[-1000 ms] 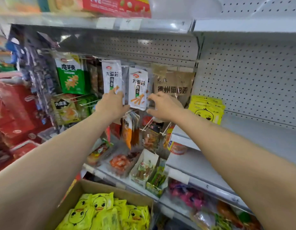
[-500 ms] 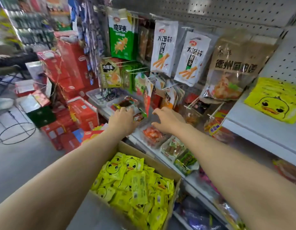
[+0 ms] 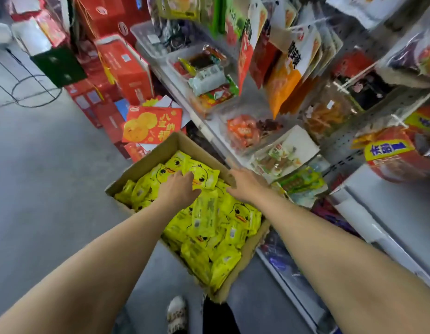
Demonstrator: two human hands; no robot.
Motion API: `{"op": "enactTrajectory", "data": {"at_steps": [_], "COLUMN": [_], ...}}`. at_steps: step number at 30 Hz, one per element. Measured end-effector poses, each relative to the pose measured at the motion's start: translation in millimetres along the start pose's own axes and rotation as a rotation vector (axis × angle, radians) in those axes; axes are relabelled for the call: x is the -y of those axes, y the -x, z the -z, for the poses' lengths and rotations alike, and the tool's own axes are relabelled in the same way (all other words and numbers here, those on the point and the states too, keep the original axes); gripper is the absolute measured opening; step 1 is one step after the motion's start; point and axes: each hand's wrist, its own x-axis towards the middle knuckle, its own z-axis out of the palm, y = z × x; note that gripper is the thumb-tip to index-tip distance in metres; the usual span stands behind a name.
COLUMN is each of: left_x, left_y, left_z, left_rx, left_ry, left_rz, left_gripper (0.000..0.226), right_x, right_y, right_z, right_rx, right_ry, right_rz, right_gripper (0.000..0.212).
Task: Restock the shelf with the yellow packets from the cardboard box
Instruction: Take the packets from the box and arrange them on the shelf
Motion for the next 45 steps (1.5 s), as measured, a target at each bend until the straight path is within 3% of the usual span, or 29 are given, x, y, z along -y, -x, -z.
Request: {"op": "enactTrajectory", "data": {"at_steps": [6, 10, 13, 21, 27, 30, 32, 34, 37, 39, 41, 43, 45], "left_x": [13, 13, 8, 2, 2, 6, 10, 11, 11, 12, 12, 10, 5], "left_y": [-11, -18, -28, -49, -41, -31, -24, -17, -7, 0, 5, 10, 14], "left_z": [-91, -135, -156, -175, -178, -175, -169, -159, -144, -133, -120, -104, -86], "left_rx": [0.211, 0.273, 0.229, 0.091, 0.250, 0.242, 0.240, 0.259, 0.279, 0.267, 0.232, 0.177, 0.151], "left_ry": [0.128, 0.327, 0.410, 0.545, 0.754, 0.961, 1.126, 1.226, 1.284, 1.290, 1.285, 1.251, 1.191], "left_rz": [0.155, 0.301, 0.379, 0.524, 0.532, 0.615, 0.693, 0.717, 0.730, 0.739, 0.721, 0.628, 0.496], "left_gripper": [0.058, 0.074, 0.078, 0.055, 0.033, 0.027, 0.023, 0.020, 0.018, 0.032, 0.061, 0.086, 0.077], "right_x": [-29, -51, -64, -79, -75, -74, -73, -74, -78, -80, -80, -78, -80], "right_y": [-23, -39, -55, -70, -65, -58, -55, -52, -48, -45, -39, -29, -18], "right_z": [-94, -130, -145, -171, -174, -175, -176, -171, -155, -146, -133, -115, -100], "right_rx": [0.272, 0.301, 0.287, 0.277, 0.278, 0.255, 0.236, 0.254, 0.275, 0.273, 0.266, 0.225, 0.163], "right_ry": [-0.185, -0.268, -0.288, -0.211, -0.080, -0.055, -0.166, -0.453, -0.794, -0.931, -1.010, -1.111, -1.196], "right_rz": [-0.086, -0.194, -0.266, -0.298, -0.312, -0.275, -0.270, -0.330, -0.428, -0.484, -0.506, -0.499, -0.490], "right_gripper": [0.058, 0.081, 0.084, 0.098, 0.092, 0.087, 0.076, 0.066, 0.068, 0.080, 0.085, 0.069, 0.052]}}
